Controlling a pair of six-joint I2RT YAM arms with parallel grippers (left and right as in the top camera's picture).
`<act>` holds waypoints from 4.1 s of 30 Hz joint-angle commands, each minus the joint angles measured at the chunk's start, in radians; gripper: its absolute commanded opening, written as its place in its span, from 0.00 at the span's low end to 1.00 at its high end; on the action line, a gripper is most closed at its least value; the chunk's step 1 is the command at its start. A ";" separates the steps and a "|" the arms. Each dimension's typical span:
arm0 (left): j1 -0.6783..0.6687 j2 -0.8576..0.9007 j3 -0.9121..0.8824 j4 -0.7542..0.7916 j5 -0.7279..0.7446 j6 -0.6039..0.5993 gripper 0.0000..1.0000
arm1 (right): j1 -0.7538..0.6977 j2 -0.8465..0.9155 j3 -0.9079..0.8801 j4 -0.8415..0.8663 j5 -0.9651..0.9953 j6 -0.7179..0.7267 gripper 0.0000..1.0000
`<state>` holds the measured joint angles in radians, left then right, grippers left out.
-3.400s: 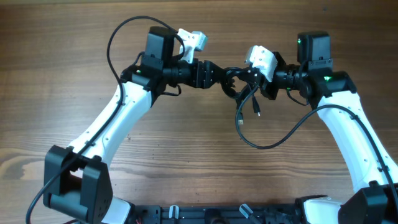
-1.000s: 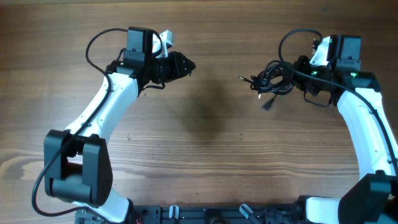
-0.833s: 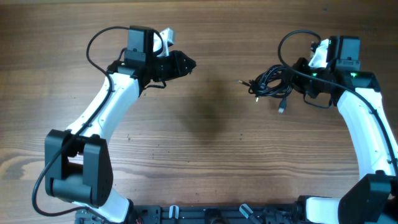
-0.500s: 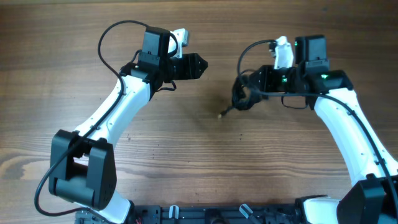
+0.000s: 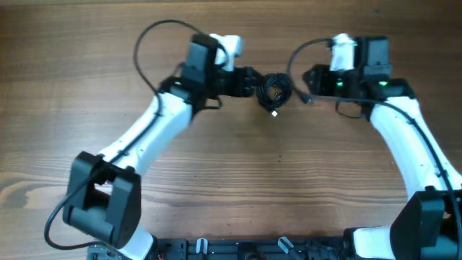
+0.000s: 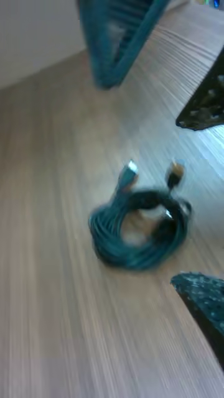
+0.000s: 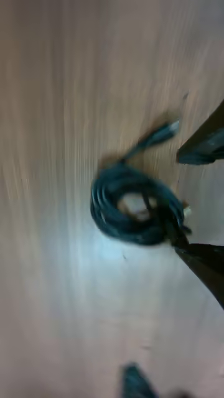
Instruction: Untangle cables
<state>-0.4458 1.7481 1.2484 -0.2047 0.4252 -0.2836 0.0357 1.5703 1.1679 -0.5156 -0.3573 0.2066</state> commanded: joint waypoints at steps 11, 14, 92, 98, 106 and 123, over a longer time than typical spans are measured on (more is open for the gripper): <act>-0.148 0.266 0.367 -0.230 -0.128 0.158 0.74 | -0.113 0.010 0.016 -0.037 -0.082 0.108 0.48; -0.151 0.316 0.366 -0.263 -0.123 0.178 0.73 | -0.113 0.010 0.016 -0.051 -0.082 0.084 0.48; 0.141 0.092 0.381 0.073 1.136 -0.414 0.04 | -0.048 0.127 0.016 0.322 -0.808 -0.053 0.04; 0.181 0.092 0.381 0.198 0.989 -0.669 0.04 | -0.104 0.086 0.016 0.281 -0.935 -0.020 0.04; 0.226 0.092 0.381 0.185 0.725 -0.750 0.04 | -0.117 -0.074 0.016 0.091 -0.833 -0.066 0.04; 0.226 0.092 0.381 -0.136 0.245 -0.906 0.04 | -0.117 -0.285 0.016 -0.297 -0.686 -0.192 0.04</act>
<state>-0.2481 1.8420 1.6176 -0.3069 0.8833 -1.1072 -0.0738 1.3499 1.1679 -0.8017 -1.0397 0.0509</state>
